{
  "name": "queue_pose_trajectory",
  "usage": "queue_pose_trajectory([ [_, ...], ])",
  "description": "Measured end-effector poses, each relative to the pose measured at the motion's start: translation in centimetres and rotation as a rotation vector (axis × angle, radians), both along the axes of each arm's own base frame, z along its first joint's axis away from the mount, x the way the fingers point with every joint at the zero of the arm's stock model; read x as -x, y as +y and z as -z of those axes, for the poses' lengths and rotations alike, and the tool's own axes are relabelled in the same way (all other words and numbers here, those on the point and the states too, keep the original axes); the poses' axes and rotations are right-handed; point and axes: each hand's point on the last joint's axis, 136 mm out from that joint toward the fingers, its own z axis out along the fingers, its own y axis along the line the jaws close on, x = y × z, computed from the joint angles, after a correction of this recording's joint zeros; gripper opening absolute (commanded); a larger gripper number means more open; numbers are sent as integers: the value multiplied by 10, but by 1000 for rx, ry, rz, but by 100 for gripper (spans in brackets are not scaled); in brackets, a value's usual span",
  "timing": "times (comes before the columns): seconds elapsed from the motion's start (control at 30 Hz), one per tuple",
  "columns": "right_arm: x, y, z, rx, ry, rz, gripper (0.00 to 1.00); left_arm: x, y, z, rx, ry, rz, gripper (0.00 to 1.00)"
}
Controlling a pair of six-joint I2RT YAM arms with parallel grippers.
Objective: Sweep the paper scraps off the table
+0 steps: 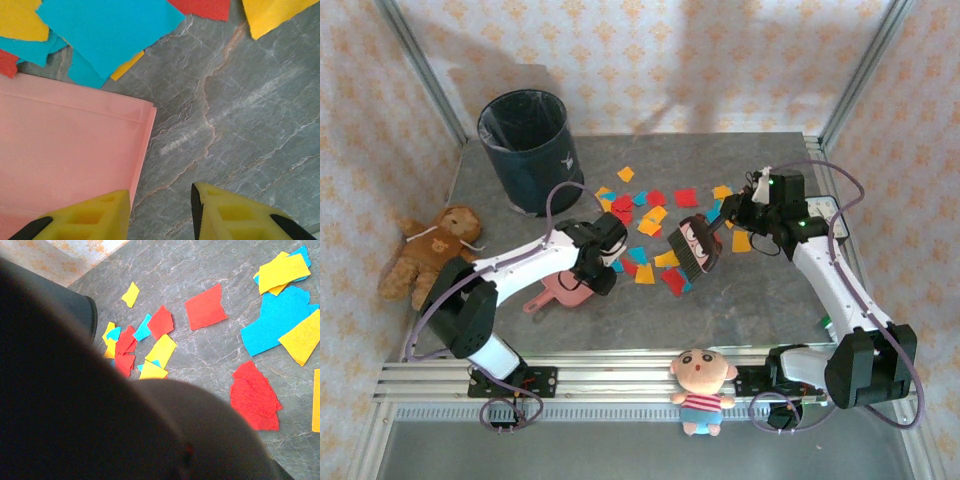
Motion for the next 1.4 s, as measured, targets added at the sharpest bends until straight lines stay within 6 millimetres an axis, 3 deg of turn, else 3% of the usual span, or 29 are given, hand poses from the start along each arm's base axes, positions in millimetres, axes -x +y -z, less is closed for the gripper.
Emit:
queue_pose_trajectory([
  [0.67, 1, 0, 1, 5, 3, -4, 0, -6, 10, 41, -128, 43, 3, 23],
  [0.83, 1, 0, 1, 5, 3, -4, 0, -6, 10, 49, -148, 56, 14, 10],
  [0.93, 1, 0, 1, 5, 3, -4, 0, -6, 9, 48, -156, 49, 23, 5],
  [1.23, 1, 0, 1, 5, 3, -4, 0, -10, 13, 44, -180, 18, 18, 4],
  [1.4, 1, -1, 1, 10, 3, 1, 0, -16, 22, 29, -224, -36, 11, 3],
])
